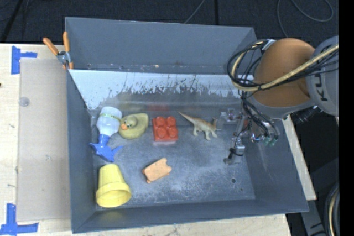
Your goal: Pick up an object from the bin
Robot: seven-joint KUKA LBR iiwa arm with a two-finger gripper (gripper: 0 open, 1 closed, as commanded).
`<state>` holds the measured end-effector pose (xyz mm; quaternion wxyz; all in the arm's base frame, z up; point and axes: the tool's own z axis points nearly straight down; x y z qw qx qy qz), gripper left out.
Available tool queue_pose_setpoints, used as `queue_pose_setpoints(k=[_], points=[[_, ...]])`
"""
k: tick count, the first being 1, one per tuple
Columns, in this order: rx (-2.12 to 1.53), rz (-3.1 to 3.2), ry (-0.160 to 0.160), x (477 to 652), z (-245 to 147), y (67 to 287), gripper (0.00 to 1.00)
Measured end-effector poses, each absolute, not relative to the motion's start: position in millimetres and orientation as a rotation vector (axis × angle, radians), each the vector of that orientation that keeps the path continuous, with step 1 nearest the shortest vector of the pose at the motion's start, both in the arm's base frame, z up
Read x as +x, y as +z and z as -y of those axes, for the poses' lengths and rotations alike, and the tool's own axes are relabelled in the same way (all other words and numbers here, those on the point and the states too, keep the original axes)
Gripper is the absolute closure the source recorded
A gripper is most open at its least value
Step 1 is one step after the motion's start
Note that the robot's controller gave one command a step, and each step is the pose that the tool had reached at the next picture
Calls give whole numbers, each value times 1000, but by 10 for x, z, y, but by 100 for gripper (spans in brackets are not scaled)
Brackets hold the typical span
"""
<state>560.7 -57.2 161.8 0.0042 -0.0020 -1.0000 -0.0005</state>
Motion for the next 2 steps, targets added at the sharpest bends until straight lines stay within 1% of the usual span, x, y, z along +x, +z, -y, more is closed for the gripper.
queue_pose_setpoints(k=[1,2], points=[[-4,3140,-1,5620,570,1662,0],[64,3146,2,5658,464,1412,0]])
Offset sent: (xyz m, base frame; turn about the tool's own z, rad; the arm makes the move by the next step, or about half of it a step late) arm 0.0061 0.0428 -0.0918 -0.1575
